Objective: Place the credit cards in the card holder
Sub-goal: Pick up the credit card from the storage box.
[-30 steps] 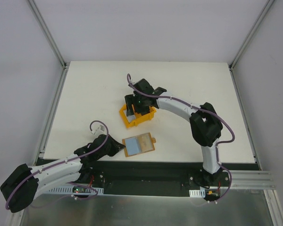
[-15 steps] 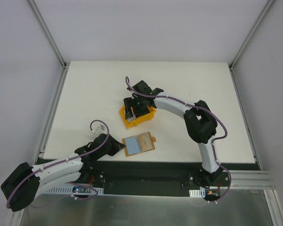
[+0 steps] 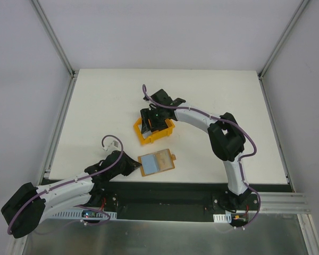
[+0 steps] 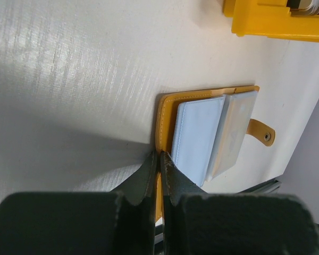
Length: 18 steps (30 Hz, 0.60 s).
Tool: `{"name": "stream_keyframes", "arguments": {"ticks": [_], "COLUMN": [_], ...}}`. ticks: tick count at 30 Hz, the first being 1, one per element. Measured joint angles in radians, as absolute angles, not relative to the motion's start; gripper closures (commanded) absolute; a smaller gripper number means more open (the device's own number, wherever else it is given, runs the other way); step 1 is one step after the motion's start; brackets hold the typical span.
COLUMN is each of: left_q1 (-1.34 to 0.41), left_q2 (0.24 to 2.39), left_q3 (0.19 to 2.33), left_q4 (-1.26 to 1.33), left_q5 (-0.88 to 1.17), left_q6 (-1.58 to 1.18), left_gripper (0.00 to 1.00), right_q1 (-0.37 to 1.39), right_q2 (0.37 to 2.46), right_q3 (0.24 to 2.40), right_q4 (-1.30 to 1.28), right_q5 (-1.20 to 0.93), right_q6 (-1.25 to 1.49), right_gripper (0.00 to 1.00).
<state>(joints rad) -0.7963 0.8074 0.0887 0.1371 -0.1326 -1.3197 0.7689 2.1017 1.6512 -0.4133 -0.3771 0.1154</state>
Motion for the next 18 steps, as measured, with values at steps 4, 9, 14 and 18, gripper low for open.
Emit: {"name": "stream_keyframes", "arguments": {"ticks": [4, 9, 14, 18], "left_q1": [-0.796, -0.796, -0.796, -0.796], "left_q2": [0.810, 0.813, 0.827, 0.838], "left_q3": [0.089, 0.089, 0.092, 0.094], "left_q4": [0.138, 0.141, 0.151, 0.160], "left_q5": [-0.132, -0.132, -0.131, -0.128], "left_q6": [-1.320, -1.320, -1.320, -1.320], "left_gripper": [1.00, 1.00, 1.00, 1.00], "right_q1": [0.768, 0.763, 0.760, 0.757], "right_q2": [2.102, 2.101, 2.101, 2.101], "right_q3": [1.651, 1.651, 1.651, 1.651], "right_q4": [-0.412, -0.411, -0.406, -0.405], "right_q5": [-0.381, -0.383, -0.386, -0.390], "right_q6": [0.115, 0.115, 0.119, 0.119], "right_gripper": [0.41, 0.43, 0.46, 0.49]}}
